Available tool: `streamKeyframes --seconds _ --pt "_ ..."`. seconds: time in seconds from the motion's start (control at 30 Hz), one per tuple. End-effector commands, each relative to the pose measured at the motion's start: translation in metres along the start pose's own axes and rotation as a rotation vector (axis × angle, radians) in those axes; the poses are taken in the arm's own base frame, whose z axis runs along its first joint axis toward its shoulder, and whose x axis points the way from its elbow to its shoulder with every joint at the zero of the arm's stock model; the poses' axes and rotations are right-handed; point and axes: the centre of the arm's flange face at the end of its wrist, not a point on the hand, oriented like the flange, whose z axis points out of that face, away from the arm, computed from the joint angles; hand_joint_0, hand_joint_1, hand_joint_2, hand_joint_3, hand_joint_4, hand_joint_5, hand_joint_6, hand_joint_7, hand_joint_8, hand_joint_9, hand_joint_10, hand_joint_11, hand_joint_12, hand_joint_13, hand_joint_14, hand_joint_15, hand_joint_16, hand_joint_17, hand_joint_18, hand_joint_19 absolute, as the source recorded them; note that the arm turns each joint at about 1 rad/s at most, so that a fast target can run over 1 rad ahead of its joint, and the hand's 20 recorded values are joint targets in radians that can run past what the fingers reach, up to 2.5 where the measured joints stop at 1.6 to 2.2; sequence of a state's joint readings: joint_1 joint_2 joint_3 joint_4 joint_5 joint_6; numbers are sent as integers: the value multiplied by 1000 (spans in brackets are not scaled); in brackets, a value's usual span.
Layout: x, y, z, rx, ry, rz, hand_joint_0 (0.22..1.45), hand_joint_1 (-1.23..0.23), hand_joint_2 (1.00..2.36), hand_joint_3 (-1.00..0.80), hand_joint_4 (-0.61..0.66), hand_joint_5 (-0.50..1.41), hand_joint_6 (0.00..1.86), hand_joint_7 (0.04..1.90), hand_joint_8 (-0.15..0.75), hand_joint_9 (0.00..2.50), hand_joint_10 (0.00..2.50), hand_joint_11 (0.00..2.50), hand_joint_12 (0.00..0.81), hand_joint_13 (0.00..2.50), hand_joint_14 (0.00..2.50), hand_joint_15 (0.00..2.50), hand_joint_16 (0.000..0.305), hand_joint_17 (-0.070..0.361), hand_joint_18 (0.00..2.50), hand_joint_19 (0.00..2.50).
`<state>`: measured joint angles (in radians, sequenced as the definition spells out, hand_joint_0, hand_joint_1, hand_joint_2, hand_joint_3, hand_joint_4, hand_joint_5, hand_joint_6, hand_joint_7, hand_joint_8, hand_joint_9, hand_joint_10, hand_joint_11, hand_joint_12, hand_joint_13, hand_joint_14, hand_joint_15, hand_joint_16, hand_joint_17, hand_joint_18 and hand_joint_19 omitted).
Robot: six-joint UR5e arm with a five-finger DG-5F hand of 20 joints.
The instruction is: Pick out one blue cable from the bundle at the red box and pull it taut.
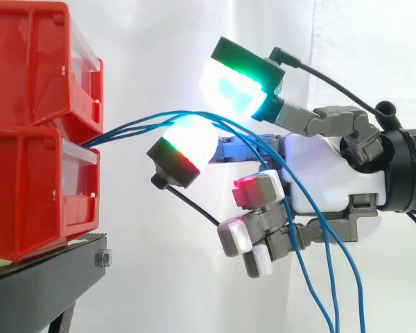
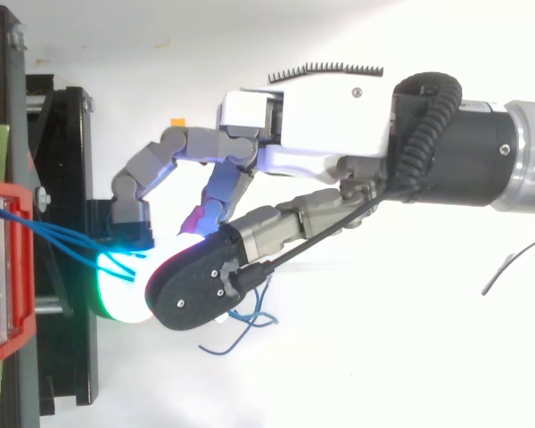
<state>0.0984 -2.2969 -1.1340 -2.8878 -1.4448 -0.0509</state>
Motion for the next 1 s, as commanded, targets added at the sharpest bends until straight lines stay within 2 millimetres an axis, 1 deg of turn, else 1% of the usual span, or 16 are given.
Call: streamKeyframes --seconds 0.0,0.07,0.2,0.3,0.37,0.43,0.53,0.67,0.7,0.8,0.97 --pt "1 0 1 -2 1 -1 581 -561 1004 -453 -129 -75 837 899 206 1229 31 764 307 988 27 686 44 100 800 825" --pt "0 1 0 -2 -2 -1 580 -598 1011 -377 -96 -81 843 885 222 1217 31 772 311 984 28 682 46 103 797 825" --pt "0 0 0 1 -1 -1 567 -622 1018 -259 -78 -94 856 883 235 1201 30 788 321 972 28 692 47 105 779 835" --pt "0 1 0 0 -2 -1 563 -646 1020 -211 -65 -98 865 930 241 1192 28 795 324 966 27 690 47 106 770 836" --pt "0 0 0 0 -2 -1 561 -657 1019 -207 -48 -102 875 917 240 1187 31 810 326 959 27 692 47 107 769 839" --pt "1 1 0 -2 0 -1 564 -686 1018 -218 -33 -109 886 901 240 1176 31 806 329 958 27 696 48 107 769 837" --pt "0 1 0 -2 -2 -1 584 -724 1016 -285 -6 -117 899 904 244 1155 32 828 328 956 27 688 47 107 772 819" --pt "1 1 0 0 0 -1 624 -773 1011 -369 -15 -122 912 909 237 1146 31 836 322 957 27 680 46 104 775 810" --pt "0 1 0 0 -2 -3 649 -789 1006 -423 -51 -122 923 911 232 1150 31 836 319 959 26 684 46 104 789 800" --pt "0 1 0 -2 -2 -3 678 -794 1000 -500 -89 -121 933 941 235 1160 31 839 314 965 26 673 46 103 806 796" --pt "0 2 1 -3 -2 -1 667 -815 1000 -500 -123 -113 944 939 235 1191 31 856 310 982 28 680 45 101 819 788"
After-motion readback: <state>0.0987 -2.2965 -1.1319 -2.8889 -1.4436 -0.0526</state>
